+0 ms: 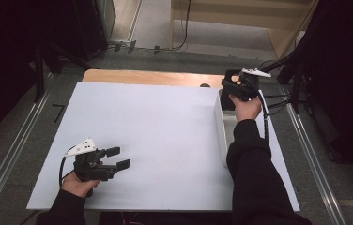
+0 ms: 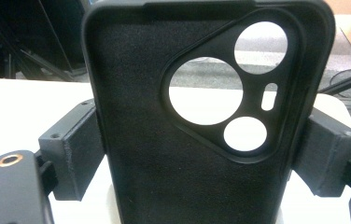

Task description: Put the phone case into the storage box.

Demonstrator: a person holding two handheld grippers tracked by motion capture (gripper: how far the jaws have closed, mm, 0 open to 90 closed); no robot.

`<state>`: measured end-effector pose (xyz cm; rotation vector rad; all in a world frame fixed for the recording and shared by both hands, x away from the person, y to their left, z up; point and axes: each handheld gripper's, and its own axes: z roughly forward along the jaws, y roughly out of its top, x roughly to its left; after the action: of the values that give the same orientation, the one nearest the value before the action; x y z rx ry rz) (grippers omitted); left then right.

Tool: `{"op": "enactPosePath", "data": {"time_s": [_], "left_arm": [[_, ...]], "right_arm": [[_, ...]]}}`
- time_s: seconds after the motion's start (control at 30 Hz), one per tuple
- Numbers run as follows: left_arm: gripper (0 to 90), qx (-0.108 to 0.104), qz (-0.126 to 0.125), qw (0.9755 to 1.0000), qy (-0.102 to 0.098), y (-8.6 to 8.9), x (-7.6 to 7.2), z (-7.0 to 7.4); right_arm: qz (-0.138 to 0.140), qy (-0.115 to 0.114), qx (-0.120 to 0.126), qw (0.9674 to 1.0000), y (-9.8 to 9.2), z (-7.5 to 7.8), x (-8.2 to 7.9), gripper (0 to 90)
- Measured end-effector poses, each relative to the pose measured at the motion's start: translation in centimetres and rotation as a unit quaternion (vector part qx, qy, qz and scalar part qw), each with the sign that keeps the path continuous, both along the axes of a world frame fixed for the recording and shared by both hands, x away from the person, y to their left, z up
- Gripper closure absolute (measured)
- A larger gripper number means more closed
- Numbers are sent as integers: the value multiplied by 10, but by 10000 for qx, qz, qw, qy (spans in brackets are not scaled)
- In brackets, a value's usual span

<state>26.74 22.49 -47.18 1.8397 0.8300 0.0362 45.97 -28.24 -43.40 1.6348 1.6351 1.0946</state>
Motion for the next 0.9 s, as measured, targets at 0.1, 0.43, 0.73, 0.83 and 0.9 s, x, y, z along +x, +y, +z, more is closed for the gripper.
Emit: {"op": "enactPosePath", "data": {"time_s": [0.1, 0.43, 0.73, 0.83, 0.9], "left_arm": [[242, -5, 5, 10000, 4, 0, 0, 0], [242, -2, 5, 10000, 4, 0, 0, 0], [242, -19, 12, 10000, 7, -1, 0, 0], [242, -11, 15, 10000, 7, -1, 0, 0], [242, -19, 11, 10000, 8, -1, 0, 0]], "right_arm": [[-7, 18, 10, 10000, 1, -2, 1, 123], [0, 256, -194, 9995, 8, -9, 4, 111], [95, 227, -184, 9995, 8, -9, 5, 31], [110, 224, -229, 9994, 9, -8, 5, 0], [134, 221, -236, 9994, 9, -8, 5, 0]]}}
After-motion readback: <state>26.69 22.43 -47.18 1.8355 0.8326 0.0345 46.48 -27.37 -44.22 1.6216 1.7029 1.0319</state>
